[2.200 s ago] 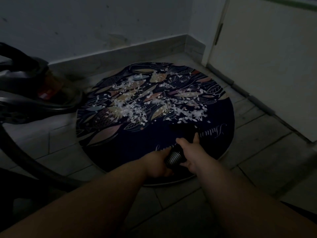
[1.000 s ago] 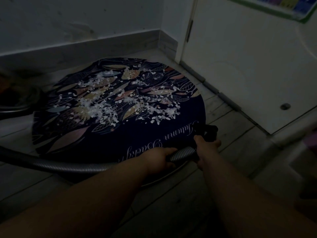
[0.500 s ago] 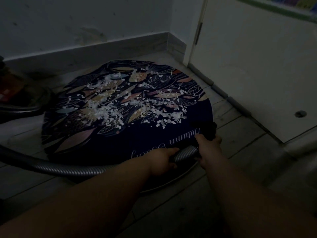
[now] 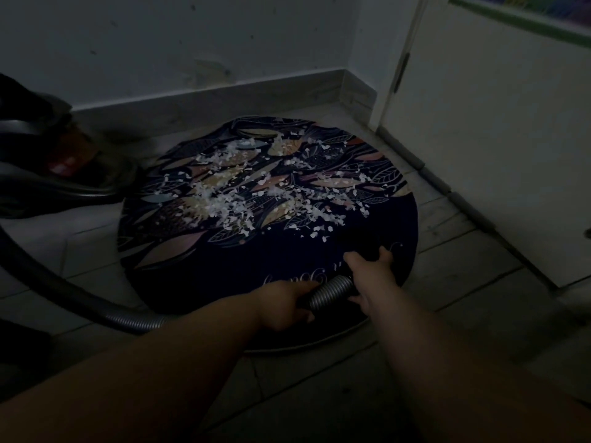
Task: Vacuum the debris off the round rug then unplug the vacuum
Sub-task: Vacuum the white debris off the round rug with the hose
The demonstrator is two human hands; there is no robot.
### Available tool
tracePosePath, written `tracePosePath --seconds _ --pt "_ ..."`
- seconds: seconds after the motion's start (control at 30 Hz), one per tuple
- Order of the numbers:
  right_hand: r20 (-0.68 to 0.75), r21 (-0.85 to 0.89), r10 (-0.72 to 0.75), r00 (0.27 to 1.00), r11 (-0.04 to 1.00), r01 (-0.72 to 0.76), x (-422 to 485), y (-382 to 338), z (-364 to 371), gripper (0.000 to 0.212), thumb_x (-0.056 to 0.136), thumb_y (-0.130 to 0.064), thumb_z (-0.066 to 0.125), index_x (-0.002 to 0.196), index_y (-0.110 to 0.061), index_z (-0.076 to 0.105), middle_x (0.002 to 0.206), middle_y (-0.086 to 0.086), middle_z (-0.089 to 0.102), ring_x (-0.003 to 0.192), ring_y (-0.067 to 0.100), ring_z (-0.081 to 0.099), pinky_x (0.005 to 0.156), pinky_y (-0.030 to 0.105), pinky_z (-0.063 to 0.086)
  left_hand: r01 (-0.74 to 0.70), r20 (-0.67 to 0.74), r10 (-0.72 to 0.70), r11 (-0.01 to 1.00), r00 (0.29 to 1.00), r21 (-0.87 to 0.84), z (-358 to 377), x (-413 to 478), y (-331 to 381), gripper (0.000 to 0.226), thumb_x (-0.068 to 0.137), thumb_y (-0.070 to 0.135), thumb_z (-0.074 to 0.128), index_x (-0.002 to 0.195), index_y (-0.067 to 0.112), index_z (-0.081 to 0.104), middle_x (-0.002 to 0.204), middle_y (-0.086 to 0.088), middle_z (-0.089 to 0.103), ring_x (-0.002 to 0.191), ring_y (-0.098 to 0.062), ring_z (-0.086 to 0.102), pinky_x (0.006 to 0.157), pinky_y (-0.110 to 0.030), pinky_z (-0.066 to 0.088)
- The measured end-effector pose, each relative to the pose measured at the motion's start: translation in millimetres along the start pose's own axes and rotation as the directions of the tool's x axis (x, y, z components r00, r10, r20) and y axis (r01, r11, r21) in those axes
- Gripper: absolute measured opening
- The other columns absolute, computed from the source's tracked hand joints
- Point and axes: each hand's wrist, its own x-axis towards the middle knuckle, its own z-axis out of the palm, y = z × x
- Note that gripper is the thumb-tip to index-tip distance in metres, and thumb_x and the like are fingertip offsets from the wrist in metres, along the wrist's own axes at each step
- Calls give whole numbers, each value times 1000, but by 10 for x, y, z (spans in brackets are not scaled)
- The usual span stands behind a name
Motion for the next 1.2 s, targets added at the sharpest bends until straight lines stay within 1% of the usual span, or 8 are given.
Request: tracePosePath --seconds 0.3,0.5,0.67,0.77,0.9,1.03,1.1,1.2 --pt "124 -37 25 992 999 -20 -196 45 207 87 88 -33 67 151 -47 8 147 9 38 114 35 53 92 57 51 13 -27 -13 1000 1000 10 -14 -282 -185 70 91 34 57 149 34 17 149 -2 36 131 -20 42 106 -25 32" --pt "88 -44 -47 995 998 51 -422 -82 312 86 88 -33 67 149 -49 9 145 9 40 115 36 53 92 59 51 -41 -79 41 999 996 -4 -95 -473 -277 70 92 31 57 150 31 17 149 -3 37 130 -21 42 106 -25 32" --pt "70 -29 -76 995 997 78 -560 -237 456 85 92 -29 65 151 -45 6 146 12 38 114 38 52 95 61 48 -66 -129 68 998 989 18 -235 -579 -329 71 91 29 57 150 29 17 146 -4 41 129 -22 44 104 -25 34" --pt "75 -22 -114 991 993 116 -562 -201 473 85 92 -31 65 151 -45 6 147 11 38 113 35 51 95 57 48 -69 -122 71 997 990 20 -243 -544 -360 73 89 27 59 149 29 17 143 -5 44 125 -22 48 102 -26 37" --pt "59 -13 -82 995 996 83 -477 -26 342 85 93 -32 64 152 -44 4 148 10 36 116 33 50 92 54 49 -71 -70 71 997 995 7 -99 -429 -290 70 85 25 61 146 29 25 134 -6 52 116 -23 54 99 -32 44" --pt "-7 66 -69 998 995 70 -322 -8 320 86 92 -31 65 152 -41 5 146 13 39 116 36 52 94 57 49 -76 -105 78 997 991 22 -100 -261 -238 67 85 23 61 144 27 27 131 -8 53 115 -25 54 98 -32 44" --pt "-27 64 -79 997 995 80 -258 -36 310 86 91 -32 65 152 -40 5 144 13 40 114 35 53 92 55 51 -69 -93 69 998 993 13 -142 -167 -232 68 85 23 61 144 28 27 131 -8 53 115 -25 54 99 -33 44" --pt "-78 65 -86 993 994 91 -135 -106 217 81 91 -32 65 150 -37 10 138 12 43 107 31 53 84 48 53 -82 -98 83 996 992 17 -188 -10 -161 67 85 23 61 143 28 28 131 -8 53 115 -25 54 99 -34 44"
